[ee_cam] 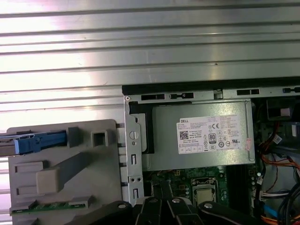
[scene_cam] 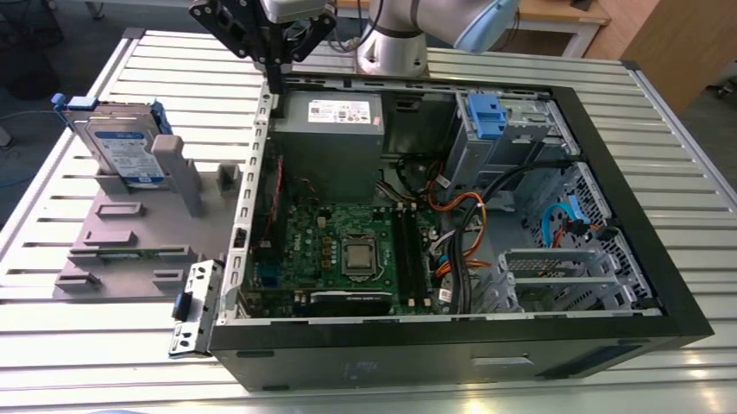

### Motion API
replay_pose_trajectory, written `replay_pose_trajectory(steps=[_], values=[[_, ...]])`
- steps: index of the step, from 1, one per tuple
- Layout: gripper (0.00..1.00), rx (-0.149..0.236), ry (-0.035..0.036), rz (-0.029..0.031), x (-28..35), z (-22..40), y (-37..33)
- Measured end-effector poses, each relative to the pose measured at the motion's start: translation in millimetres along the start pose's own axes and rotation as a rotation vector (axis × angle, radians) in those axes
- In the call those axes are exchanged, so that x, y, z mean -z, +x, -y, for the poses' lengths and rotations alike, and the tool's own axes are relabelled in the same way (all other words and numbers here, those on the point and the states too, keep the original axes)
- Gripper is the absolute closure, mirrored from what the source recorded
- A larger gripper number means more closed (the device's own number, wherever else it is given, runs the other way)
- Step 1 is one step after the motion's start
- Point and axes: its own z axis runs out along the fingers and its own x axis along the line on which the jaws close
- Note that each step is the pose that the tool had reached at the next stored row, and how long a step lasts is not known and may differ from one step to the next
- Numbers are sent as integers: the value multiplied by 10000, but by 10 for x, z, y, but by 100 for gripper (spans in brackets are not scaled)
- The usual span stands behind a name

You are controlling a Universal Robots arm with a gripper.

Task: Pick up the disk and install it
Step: 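Reach for the disk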

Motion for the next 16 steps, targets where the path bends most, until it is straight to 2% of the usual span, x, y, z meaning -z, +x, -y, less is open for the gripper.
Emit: replay_pose_trajectory(steps=[16], values=[[89, 0, 2, 0, 1, 4, 52]])
